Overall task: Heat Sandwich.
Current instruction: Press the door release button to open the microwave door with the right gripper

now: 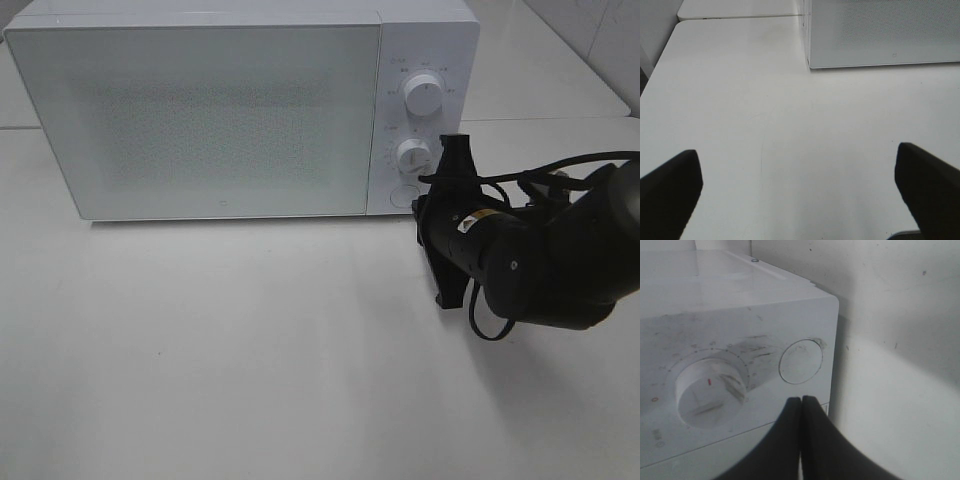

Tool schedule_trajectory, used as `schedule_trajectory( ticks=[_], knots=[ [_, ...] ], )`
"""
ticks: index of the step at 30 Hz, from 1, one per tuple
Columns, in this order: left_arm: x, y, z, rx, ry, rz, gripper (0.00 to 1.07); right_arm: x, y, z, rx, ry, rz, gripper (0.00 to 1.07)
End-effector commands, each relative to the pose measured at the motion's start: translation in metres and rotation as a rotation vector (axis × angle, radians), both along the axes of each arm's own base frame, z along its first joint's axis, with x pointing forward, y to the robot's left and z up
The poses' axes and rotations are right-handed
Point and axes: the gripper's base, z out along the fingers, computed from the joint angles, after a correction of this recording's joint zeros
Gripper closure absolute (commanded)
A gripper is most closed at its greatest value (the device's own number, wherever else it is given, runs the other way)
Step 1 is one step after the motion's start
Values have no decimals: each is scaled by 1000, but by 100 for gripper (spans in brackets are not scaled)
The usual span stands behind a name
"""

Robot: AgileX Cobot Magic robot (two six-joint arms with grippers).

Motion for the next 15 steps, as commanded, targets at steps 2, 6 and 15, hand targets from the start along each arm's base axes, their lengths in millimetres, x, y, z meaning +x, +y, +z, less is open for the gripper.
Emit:
schedule_trajectory(
  ticks=[2, 6, 15],
  knots=[
    [-3, 0, 0, -5, -31, -5, 6, 11, 1, -3, 3, -8, 3, 107],
    [-3, 0, 0, -5, -31, -5, 6, 20, 3, -7, 3, -11, 0, 107],
    [-3, 0, 0, -5, -30, -5, 6, 38, 12, -16, 4, -13, 12, 107]
  ],
)
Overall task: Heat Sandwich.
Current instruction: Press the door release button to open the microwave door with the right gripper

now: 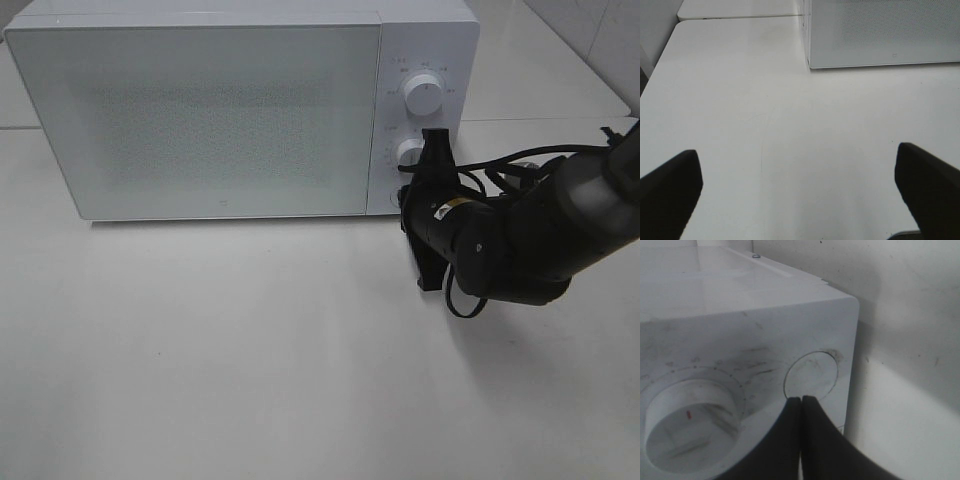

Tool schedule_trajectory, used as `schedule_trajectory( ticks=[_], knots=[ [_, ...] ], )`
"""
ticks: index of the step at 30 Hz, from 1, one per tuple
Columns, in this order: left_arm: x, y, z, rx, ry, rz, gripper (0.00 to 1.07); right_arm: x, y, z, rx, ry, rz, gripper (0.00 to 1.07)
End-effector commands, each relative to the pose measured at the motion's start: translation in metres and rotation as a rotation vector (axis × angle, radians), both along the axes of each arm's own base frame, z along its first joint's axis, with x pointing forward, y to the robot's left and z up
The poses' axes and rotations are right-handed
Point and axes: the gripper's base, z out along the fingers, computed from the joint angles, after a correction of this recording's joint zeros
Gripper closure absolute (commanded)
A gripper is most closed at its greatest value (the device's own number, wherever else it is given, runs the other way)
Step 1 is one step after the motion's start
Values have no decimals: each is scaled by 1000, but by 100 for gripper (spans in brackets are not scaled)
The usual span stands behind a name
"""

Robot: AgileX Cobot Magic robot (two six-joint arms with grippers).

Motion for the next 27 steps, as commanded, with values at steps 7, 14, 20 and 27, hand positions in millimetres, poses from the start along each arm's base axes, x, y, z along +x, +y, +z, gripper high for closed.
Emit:
schedule_trajectory(
  ticks=[7, 14, 20, 27],
  knots=[
    [-3, 0, 0, -5, -30, -5, 6, 15, 4, -11, -2, 16, 8, 107],
    [-3, 0, 0, -5, -29, -5, 6, 23, -4, -12, -6, 10, -13, 107],
    [-3, 0, 0, -5, -29, -5, 6, 25, -5, -10, -7, -10, -18, 107],
    [-3, 0, 0, -5, -29, -5, 6, 28, -4, 1, 20, -95, -12, 106]
  ],
)
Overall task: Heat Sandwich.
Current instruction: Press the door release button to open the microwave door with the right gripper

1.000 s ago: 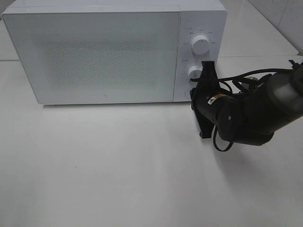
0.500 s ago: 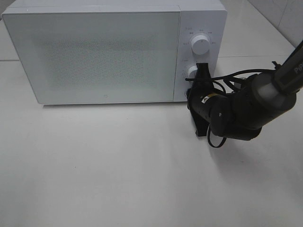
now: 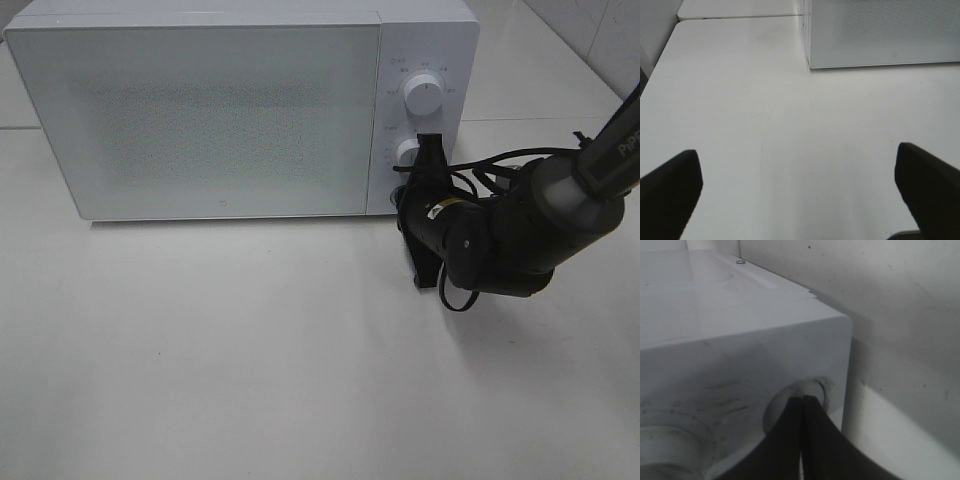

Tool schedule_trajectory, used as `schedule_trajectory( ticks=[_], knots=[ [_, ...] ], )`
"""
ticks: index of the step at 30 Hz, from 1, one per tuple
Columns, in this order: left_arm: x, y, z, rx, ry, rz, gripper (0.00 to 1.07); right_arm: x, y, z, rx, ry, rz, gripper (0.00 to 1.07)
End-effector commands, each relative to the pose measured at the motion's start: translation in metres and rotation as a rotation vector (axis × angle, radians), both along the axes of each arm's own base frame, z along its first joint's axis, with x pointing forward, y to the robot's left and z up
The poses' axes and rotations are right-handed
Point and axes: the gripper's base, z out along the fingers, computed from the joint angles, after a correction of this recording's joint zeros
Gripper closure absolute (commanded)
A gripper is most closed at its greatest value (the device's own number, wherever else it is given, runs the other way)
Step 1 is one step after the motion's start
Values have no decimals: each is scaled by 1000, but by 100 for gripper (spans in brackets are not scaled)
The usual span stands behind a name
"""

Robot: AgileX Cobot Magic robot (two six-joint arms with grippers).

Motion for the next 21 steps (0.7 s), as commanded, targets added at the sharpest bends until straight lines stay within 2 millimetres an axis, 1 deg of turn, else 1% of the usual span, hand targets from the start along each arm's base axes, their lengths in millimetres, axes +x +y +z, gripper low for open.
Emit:
schedule_trajectory(
  ticks=[1, 6, 12, 14, 15, 17, 20, 21],
  knots=[
    [-3, 0, 0, -5, -29, -5, 6, 8, -1, 19, 19, -117, -6, 106],
    [-3, 0, 0, -5, -29, -5, 6, 10, -4, 25, 27, -184, -42, 106],
    [-3, 0, 0, -5, -29, -5, 6, 13, -6, 29, 41, -223, -85, 106],
    [-3, 0, 0, -5, -29, -5, 6, 16, -5, 33, 48, -247, -88, 106],
    [-3, 0, 0, -5, -29, -5, 6, 21, -3, 39, 60, -285, -98, 106],
    [-3, 0, 0, -5, -29, -5, 6, 23, -3, 43, 69, -302, -108, 106],
    [-3, 0, 0, -5, -29, -5, 6, 34, -2, 57, 89, -393, -160, 106],
    [-3, 0, 0, -5, -29, -5, 6, 34, -2, 57, 89, -393, -160, 106]
  ],
)
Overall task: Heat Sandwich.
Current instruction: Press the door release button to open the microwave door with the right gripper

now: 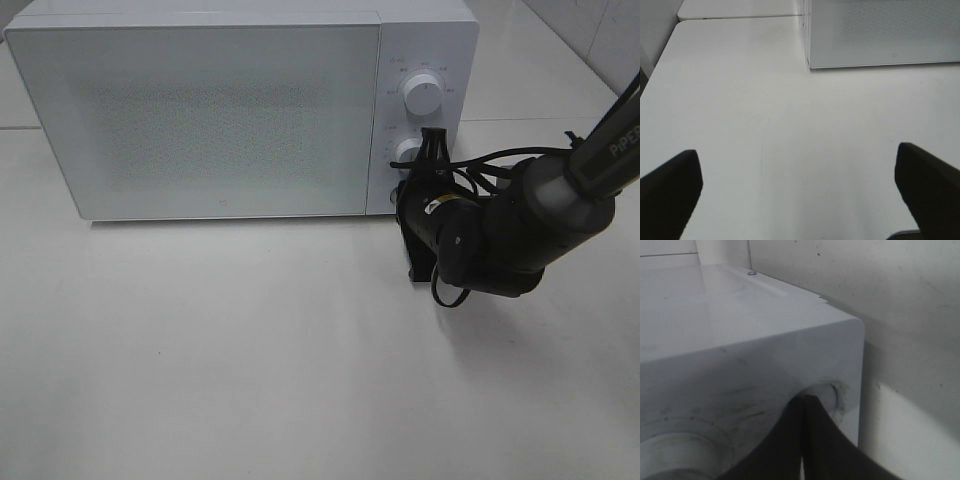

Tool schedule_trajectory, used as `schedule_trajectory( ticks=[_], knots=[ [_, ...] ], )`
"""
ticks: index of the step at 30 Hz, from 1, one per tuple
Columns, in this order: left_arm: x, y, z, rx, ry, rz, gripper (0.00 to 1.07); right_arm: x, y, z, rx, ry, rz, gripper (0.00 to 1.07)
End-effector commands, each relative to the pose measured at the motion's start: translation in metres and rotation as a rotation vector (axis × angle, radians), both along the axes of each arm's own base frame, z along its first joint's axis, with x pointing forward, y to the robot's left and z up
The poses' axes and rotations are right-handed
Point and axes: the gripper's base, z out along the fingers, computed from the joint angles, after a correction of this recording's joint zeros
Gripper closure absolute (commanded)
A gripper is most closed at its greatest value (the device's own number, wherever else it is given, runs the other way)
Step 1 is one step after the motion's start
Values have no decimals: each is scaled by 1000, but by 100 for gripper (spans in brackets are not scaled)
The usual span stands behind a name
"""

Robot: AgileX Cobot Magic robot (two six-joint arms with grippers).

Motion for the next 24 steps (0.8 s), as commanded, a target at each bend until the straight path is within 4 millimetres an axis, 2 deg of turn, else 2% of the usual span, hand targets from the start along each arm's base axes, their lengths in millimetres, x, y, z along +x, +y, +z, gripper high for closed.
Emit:
schedule_trajectory(
  ticks=[1, 3, 8, 24],
  knots=[
    [-3, 0, 0, -5, -29, -5, 6, 31, -3, 53, 34, -373, -104, 106],
    [-3, 0, 0, -5, -29, -5, 6, 40, -1, 64, 21, -468, -135, 107],
    [-3, 0, 0, -5, -29, -5, 6, 47, 2, 74, 18, -527, -138, 107],
    [-3, 0, 0, -5, -29, -5, 6, 47, 4, 72, 6, -509, -108, 107]
  ],
)
